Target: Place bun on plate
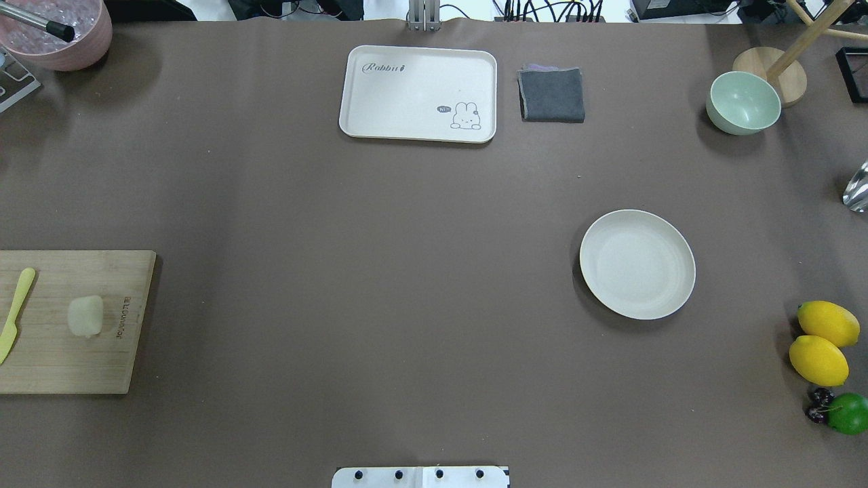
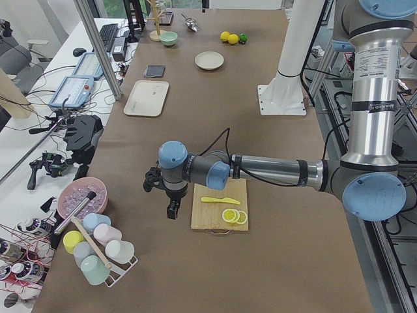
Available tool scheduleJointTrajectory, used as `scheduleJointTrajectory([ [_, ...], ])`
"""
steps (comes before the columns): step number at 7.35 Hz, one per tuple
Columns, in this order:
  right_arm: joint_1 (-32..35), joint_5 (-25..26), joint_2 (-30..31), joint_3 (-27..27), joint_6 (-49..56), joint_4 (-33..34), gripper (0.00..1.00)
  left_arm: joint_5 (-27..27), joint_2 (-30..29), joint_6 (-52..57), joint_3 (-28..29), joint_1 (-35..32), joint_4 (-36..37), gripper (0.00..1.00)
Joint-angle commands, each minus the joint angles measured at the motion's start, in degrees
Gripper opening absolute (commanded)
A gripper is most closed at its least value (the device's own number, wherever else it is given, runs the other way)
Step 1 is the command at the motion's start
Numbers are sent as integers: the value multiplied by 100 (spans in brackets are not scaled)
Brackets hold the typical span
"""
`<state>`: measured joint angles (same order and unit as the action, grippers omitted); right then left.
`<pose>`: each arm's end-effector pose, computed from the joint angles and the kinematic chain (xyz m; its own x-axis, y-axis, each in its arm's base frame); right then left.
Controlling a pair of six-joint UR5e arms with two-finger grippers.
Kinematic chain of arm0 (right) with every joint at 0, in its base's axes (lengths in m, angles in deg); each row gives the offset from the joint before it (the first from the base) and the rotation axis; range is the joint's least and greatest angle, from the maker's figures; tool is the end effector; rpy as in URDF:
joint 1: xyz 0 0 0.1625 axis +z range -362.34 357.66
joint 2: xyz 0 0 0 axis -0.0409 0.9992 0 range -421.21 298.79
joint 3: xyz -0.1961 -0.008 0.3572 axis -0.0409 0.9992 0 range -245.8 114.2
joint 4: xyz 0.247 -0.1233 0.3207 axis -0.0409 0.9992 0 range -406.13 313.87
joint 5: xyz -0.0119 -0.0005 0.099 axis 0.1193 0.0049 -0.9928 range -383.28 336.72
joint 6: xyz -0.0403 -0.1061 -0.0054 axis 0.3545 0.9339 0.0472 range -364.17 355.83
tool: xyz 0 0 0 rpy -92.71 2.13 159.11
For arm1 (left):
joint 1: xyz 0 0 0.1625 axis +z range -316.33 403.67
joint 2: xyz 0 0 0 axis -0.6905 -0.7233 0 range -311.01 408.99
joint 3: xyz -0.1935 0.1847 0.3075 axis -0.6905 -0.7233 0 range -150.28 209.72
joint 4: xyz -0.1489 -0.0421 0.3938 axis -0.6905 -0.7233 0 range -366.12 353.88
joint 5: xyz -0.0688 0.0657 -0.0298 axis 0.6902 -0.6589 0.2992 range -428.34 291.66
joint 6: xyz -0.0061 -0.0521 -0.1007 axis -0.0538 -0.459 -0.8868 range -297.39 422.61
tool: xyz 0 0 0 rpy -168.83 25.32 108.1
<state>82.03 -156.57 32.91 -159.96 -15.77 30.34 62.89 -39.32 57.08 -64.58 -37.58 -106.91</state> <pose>0.0072 -0.4917 0.6258 0.7133 -0.0322 0.7001 -0.0491 0.9942 0.0958 0.0192 -0.5088 0.6115 0.7310 0.1715 -0.6605 -0.0779 0.9826 0.1689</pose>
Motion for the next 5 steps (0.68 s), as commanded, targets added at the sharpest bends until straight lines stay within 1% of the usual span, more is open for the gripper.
scheduleJointTrajectory([
  [1, 0, -126, 10, -6, 0, -9, 100, 0, 15, -97, 61, 4, -64, 98],
  [3, 0, -188, 27, 3, -18, -157, 100, 9, 6, -88, 79, 13, -64, 97],
  [4, 0, -232, 167, 11, -44, -498, 100, 17, 6, -88, 114, 13, -73, 97],
  [5, 0, -433, 238, 11, -70, -606, 100, 35, -20, -71, 105, 13, -73, 97],
])
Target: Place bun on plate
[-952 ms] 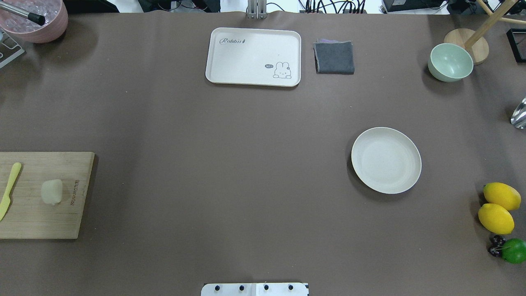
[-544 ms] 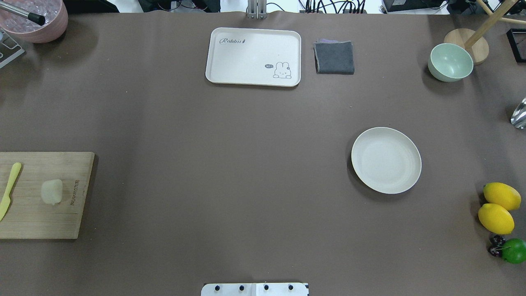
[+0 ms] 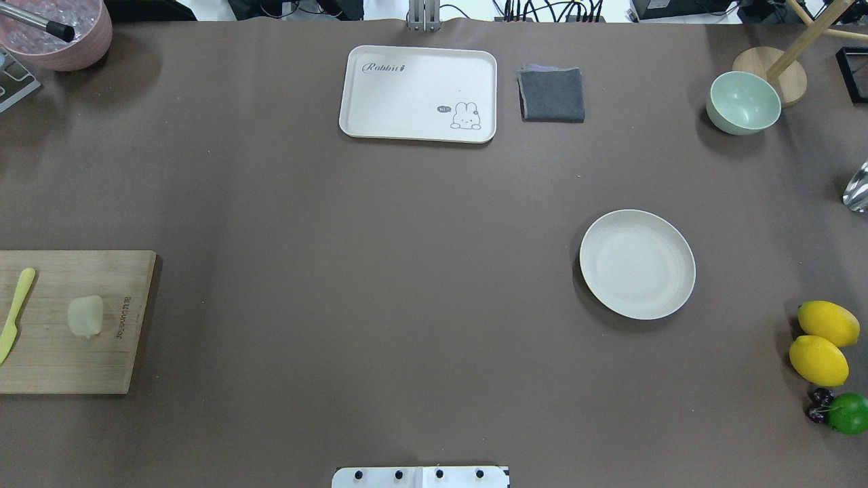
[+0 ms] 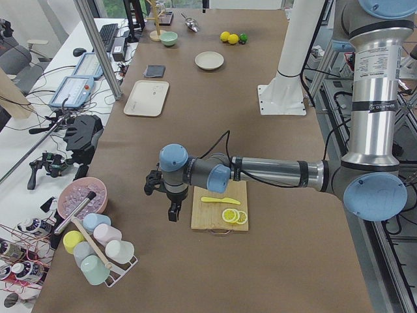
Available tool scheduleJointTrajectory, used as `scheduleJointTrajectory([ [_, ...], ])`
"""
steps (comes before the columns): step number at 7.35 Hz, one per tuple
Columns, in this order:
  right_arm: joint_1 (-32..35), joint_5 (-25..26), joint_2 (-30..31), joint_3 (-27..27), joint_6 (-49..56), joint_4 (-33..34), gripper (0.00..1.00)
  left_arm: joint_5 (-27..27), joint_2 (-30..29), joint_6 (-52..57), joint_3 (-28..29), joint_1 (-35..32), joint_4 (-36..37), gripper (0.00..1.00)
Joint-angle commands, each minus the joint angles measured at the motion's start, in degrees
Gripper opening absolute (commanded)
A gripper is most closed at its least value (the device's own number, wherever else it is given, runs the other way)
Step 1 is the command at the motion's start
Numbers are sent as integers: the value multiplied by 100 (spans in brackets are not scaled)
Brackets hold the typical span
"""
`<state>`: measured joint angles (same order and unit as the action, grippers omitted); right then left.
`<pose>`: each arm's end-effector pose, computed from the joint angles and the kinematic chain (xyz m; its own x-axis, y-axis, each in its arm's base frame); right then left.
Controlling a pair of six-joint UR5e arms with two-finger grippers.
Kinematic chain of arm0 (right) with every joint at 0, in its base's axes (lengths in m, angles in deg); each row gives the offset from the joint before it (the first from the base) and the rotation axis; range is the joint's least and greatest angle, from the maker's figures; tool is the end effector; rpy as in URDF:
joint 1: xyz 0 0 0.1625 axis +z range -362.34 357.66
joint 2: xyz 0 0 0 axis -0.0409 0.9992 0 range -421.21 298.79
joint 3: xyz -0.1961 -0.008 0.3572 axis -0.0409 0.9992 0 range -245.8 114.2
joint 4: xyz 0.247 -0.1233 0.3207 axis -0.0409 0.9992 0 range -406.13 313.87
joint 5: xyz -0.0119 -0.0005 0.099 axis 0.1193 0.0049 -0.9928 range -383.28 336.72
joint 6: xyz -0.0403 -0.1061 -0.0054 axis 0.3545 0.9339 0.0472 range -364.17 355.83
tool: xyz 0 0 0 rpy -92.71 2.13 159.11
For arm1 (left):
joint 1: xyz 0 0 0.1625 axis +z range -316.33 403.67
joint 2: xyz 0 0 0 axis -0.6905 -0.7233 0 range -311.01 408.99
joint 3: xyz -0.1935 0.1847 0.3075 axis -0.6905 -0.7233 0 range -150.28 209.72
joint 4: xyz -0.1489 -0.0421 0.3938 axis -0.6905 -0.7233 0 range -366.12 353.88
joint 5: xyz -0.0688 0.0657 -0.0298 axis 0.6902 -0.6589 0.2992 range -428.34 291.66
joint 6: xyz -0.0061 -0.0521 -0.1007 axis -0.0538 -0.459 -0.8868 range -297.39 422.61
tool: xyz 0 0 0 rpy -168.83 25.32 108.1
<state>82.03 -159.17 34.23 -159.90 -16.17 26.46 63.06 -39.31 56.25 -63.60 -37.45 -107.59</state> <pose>0.0044 -0.4833 0.6260 0.6781 -0.0614 0.7324 -0.0478 0.9907 0.1273 0.0206 -0.5086 0.6189 0.7303 0.1555 -0.6652 -0.0699 0.9856 0.1538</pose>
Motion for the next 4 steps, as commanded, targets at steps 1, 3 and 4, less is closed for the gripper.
scheduleJointTrajectory([
  [1, 0, -445, 123, -3, -48, -228, 100, 44, -38, 13, -1, 0, 4, 97],
  [3, -70, -561, 115, -4, -197, -316, 100, 44, -30, -13, -1, 0, -13, 98],
  [4, -271, -545, 80, -30, -650, -525, 100, 9, -38, -31, -1, 0, -13, 98],
])
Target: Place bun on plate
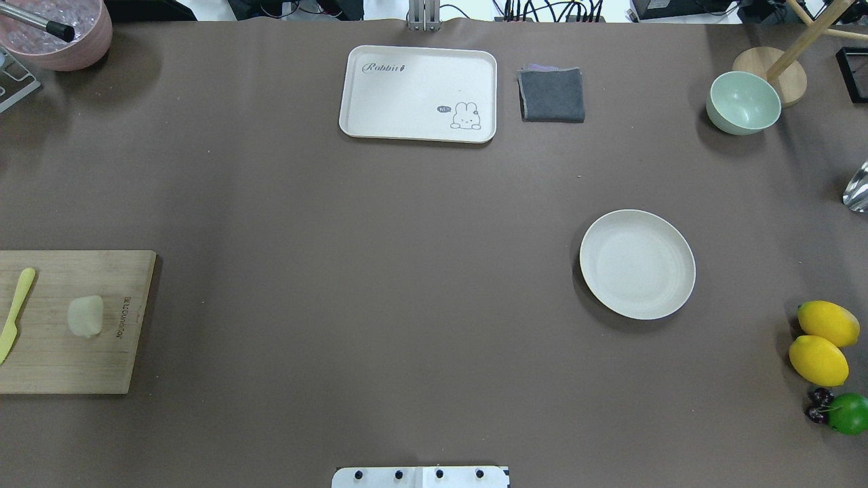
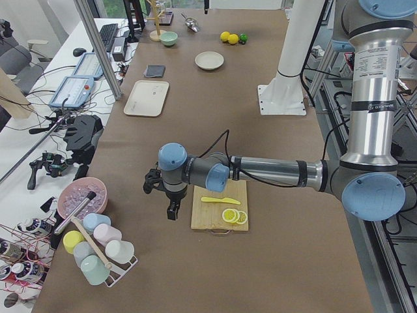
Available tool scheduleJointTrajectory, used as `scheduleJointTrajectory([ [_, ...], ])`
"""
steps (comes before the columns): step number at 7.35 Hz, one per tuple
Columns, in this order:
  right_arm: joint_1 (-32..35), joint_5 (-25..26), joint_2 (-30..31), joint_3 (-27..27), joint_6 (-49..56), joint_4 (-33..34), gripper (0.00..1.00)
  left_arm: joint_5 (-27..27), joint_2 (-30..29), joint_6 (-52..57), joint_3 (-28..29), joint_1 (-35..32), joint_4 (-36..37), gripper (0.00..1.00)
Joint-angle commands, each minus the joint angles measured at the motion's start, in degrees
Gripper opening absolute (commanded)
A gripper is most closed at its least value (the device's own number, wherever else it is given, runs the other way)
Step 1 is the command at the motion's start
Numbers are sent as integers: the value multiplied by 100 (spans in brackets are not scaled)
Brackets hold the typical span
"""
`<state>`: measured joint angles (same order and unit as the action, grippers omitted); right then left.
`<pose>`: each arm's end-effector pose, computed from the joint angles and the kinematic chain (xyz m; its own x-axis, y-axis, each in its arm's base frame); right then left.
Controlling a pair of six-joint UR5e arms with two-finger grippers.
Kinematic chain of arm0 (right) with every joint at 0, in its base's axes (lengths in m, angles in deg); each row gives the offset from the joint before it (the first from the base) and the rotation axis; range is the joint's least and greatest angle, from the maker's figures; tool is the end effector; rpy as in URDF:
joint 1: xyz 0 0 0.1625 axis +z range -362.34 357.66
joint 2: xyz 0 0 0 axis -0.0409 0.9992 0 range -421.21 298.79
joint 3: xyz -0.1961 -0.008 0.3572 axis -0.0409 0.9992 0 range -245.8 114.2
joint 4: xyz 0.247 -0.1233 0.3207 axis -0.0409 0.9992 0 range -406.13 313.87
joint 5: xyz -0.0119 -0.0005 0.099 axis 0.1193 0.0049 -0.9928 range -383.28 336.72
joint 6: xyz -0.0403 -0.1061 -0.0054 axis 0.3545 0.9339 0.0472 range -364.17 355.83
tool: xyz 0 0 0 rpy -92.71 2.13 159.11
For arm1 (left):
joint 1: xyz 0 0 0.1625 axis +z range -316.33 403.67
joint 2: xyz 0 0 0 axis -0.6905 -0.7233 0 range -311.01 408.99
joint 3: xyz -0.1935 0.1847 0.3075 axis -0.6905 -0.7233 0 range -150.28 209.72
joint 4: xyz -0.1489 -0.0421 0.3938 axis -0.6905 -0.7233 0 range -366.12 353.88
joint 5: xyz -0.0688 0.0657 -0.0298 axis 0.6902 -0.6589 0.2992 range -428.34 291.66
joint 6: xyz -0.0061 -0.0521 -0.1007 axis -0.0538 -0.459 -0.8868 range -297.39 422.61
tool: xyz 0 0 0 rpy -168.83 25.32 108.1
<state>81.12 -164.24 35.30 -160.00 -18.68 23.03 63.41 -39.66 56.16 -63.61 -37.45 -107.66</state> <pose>-0.0090 -0.4744 0.6198 0.6057 -0.0708 0.7926 -0.0452 0.9914 0.1231 0.0215 -0.5112 0.6151 0.7255 0.1593 -0.6696 -0.0690 0.9848 0.1596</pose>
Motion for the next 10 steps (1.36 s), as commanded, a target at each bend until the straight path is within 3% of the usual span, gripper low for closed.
scheduleJointTrajectory([
  [1, -633, 23, -62, -63, -1492, -793, 100, -43, -20, -119, 34, 9, -137, 98],
  [2, -1108, 198, -62, -64, -2573, -1608, 100, -44, -21, -146, 70, 9, -216, 98],
  [3, -1669, 565, -71, -168, -3358, -1990, 100, -52, -21, -155, 70, 9, -269, 98],
  [5, -2638, 1549, -141, -563, -4179, -2021, 100, -210, -21, -163, 53, 9, -305, 98],
  [6, -2903, 1623, -289, -565, -4383, -1995, 98, -211, -29, -172, 44, 9, -305, 98],
  [9, -3510, 1659, -379, -521, -4394, -1950, 70, -211, -38, -172, 17, 9, -305, 98],
  [10, -3651, 1807, -405, -442, -4386, -1950, 66, -211, -38, -172, 9, 9, -305, 98],
])
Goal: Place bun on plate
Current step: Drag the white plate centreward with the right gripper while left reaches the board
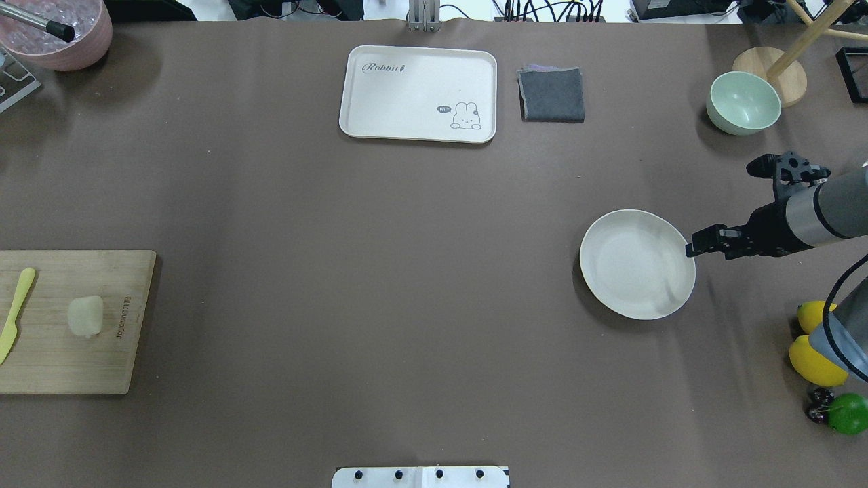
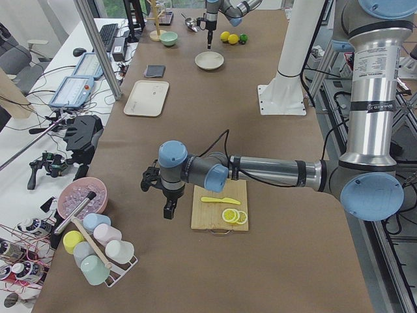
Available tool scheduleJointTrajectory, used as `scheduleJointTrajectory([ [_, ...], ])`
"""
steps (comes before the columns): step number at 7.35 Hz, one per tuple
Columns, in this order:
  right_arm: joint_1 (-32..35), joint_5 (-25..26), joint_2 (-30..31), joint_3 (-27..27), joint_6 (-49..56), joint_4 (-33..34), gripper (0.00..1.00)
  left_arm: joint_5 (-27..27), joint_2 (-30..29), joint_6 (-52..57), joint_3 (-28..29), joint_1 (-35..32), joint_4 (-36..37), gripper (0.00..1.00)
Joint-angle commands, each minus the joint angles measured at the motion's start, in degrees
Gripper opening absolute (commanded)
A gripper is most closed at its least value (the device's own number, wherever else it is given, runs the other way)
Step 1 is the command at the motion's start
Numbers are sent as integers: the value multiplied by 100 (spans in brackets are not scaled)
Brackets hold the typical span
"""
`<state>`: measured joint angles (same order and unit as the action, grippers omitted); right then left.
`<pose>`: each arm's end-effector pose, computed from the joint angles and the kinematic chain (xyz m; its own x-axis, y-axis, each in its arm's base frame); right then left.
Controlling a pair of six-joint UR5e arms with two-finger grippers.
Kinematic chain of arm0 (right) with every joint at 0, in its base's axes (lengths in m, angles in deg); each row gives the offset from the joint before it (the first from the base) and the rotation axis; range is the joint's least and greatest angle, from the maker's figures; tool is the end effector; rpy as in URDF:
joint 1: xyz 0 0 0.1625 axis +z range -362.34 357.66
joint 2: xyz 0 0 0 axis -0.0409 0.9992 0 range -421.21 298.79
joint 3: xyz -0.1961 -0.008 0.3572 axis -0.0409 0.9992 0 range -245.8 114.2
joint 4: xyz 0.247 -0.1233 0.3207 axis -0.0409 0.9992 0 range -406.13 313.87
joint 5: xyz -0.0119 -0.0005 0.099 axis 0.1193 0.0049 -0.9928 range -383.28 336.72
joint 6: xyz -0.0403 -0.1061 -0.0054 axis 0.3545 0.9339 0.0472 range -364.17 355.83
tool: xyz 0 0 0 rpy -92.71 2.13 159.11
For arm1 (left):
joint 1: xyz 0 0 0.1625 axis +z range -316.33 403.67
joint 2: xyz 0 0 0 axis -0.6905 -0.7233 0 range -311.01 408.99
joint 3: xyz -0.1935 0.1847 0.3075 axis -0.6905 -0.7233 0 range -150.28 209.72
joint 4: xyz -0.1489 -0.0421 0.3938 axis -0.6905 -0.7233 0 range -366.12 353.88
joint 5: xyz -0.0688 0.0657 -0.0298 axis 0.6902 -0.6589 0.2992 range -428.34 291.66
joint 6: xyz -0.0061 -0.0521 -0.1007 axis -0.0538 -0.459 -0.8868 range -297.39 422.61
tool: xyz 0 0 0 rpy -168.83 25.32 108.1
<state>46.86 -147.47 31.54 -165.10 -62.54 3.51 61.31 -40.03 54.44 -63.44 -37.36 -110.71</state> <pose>-0.2847 -0.4361 0.5152 0.5679 -0.0060 0.8231 -0.0708 0.9959 0.0561 0.0202 -0.5181 0.6096 0.7457 0.1644 -0.6457 -0.0437 0.9791 0.1988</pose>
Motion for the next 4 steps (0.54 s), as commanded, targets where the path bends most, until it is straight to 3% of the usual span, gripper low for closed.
scheduleJointTrajectory([
  [1, -244, 140, -46, 112, 0, 2, 63, -1, -2, 0, -9, 0, 0, 98],
  [4, -253, 140, -170, 349, 9, 2, 46, -1, -2, 0, -18, 0, 0, 98],
])
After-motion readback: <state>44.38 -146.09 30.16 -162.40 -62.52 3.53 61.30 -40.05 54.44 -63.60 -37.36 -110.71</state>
